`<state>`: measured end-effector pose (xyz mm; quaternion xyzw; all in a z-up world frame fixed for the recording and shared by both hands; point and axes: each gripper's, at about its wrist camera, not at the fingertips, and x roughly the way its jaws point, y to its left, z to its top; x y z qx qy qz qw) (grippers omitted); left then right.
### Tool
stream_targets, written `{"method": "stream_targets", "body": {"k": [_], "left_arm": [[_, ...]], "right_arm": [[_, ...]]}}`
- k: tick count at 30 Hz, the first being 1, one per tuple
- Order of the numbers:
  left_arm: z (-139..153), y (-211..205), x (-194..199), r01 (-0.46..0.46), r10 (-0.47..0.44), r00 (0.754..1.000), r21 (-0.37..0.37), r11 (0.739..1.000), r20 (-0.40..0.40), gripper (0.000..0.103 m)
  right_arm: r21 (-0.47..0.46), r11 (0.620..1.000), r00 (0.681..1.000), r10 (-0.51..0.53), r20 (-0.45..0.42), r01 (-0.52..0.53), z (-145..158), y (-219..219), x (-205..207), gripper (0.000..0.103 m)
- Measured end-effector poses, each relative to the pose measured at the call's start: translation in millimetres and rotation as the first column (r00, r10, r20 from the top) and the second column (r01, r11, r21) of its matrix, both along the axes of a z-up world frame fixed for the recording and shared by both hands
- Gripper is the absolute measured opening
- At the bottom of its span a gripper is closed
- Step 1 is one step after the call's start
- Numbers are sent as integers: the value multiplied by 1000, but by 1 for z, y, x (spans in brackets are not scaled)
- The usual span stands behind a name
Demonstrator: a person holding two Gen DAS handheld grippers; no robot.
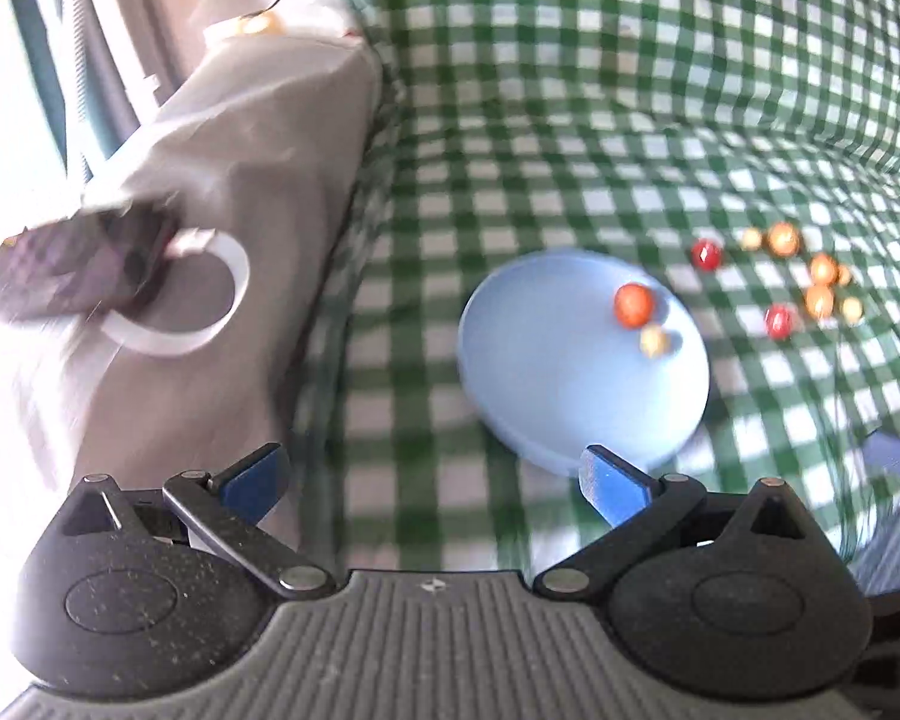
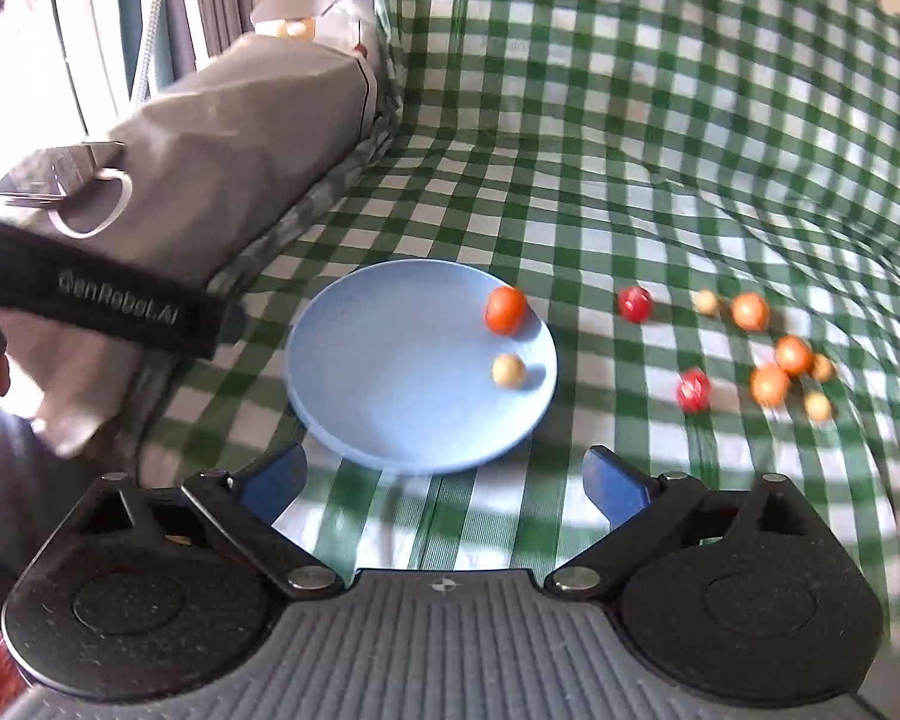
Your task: Organize fruits
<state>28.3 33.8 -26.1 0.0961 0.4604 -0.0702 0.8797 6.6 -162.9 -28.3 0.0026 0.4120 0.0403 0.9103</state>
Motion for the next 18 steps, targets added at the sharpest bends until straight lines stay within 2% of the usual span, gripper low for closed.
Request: {"method": "stream_targets", "body": {"k": [3,7,12,18], "left_arm": [[6,5,-18,-19,19,1000,16,1000,15,103],[16,4,-35,-7,6,999,30,1000,48,103],[29,2,-50,8,-10,995,27,1000,94,103],[34,0,-60,16,-18,994,25,1000,111,103]], "right_arm": [[-23,1000,999,-21,44,22,13,6,-26,100],[-30,999,994,-28,109,32,30,8,-39,100],[-37,999,988,-29,149,35,40,11,-57,101],[-39,998,982,-46,182,54,48,11,-71,102]]}}
